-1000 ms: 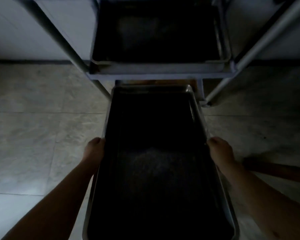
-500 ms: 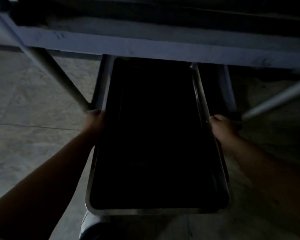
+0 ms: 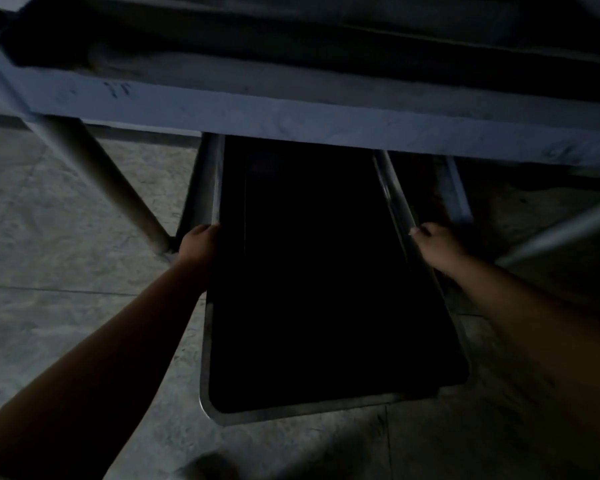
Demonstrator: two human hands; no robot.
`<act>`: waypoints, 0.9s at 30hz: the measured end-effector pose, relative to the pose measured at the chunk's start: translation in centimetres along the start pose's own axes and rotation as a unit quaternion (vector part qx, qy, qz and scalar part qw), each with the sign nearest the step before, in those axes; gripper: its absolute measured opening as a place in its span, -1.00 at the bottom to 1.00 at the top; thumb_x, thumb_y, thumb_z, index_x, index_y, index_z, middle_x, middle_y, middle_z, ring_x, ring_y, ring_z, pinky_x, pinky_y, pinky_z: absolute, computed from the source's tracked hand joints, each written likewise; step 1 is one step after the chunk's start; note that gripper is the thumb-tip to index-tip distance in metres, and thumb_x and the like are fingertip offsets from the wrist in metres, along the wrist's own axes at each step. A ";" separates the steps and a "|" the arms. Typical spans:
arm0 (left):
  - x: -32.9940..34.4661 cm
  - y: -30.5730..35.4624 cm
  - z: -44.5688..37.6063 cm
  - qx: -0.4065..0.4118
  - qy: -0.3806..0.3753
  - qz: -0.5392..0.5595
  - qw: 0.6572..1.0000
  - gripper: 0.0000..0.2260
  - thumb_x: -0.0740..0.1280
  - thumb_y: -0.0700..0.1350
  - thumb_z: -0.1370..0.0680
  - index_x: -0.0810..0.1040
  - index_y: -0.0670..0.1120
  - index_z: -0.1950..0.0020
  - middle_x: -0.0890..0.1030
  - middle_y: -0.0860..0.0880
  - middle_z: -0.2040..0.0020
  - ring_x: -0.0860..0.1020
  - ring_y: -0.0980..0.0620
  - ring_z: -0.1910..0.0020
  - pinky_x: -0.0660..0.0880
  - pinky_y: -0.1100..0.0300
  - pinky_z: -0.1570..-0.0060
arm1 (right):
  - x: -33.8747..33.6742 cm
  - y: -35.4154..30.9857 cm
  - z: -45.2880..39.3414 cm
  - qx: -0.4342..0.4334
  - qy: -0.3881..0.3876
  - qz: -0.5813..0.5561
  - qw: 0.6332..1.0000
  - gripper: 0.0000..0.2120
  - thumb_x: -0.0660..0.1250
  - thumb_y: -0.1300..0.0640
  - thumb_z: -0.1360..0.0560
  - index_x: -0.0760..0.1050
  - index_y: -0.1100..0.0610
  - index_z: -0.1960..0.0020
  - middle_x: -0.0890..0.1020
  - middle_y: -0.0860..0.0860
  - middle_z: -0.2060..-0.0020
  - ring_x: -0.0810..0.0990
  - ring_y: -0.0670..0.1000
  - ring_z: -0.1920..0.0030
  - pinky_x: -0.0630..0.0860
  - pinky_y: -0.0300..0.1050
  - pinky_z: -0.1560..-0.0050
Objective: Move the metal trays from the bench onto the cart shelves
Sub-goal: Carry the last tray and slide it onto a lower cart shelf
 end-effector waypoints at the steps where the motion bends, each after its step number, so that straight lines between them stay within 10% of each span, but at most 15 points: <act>1: 0.0 -0.3 0.1 -0.004 0.001 0.033 0.999 -0.75 0.26 -0.11 -0.64 0.58 -0.24 -0.20 0.61 -0.25 -0.07 0.57 -0.27 -0.15 0.48 0.05 -0.04 | 0.0 0.4 1.1 -0.002 0.004 0.015 1.000 -0.58 0.17 -0.06 -0.60 0.40 0.23 -0.31 0.53 0.24 -0.21 0.51 0.25 -0.19 0.39 -0.07 -0.05; 9: -0.7 -2.3 2.4 0.018 0.052 0.002 0.998 -0.81 0.25 -0.01 -0.64 0.52 -0.07 0.09 0.62 -0.22 0.07 0.62 -0.19 0.04 0.55 -0.11 -0.04 | -0.3 5.2 5.5 -0.019 0.070 -0.057 0.996 -0.65 0.23 0.14 -0.59 0.43 0.18 -0.36 0.56 0.17 -0.24 0.51 0.10 -0.21 0.33 -0.14 -0.13; 13: -0.3 -2.9 3.4 0.036 0.078 0.008 0.996 -0.75 0.20 -0.02 -0.65 0.52 -0.17 0.05 0.53 -0.04 0.23 0.54 0.00 0.22 0.46 0.15 0.25 | -0.8 3.0 2.5 -0.048 0.102 -0.032 0.993 -0.66 0.24 0.08 -0.59 0.46 0.09 -0.35 0.56 0.13 -0.25 0.51 0.09 -0.21 0.29 -0.18 -0.15; 24: 4.0 -4.4 7.0 0.015 0.120 0.145 0.982 -0.78 0.18 -0.02 -0.66 0.53 -0.13 -0.03 0.64 -0.18 0.03 0.62 -0.17 0.00 0.54 -0.07 0.01 | -3.2 1.0 -2.8 -0.026 0.106 0.017 0.994 -0.51 0.31 0.14 -0.54 0.33 0.21 -0.43 0.46 0.28 -0.33 0.42 0.29 -0.32 0.32 0.14 -0.36; 27: 3.4 -4.3 7.2 0.006 0.167 0.122 0.978 -0.72 0.18 -0.03 -0.66 0.55 -0.22 -0.05 0.64 -0.21 0.03 0.60 -0.20 -0.01 0.50 -0.03 0.01 | -3.4 -0.1 5.8 -0.025 0.234 0.075 0.969 -0.36 0.40 -0.12 -0.41 0.21 -0.03 -0.39 0.37 0.18 -0.35 0.34 0.29 -0.32 0.30 0.24 -0.27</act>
Point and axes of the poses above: each hand's wrist, its own z-axis away from the middle knuckle, its own x-axis out of the palm, y = z × x, the point moved 10 cm from there along -z, towards the middle knuckle
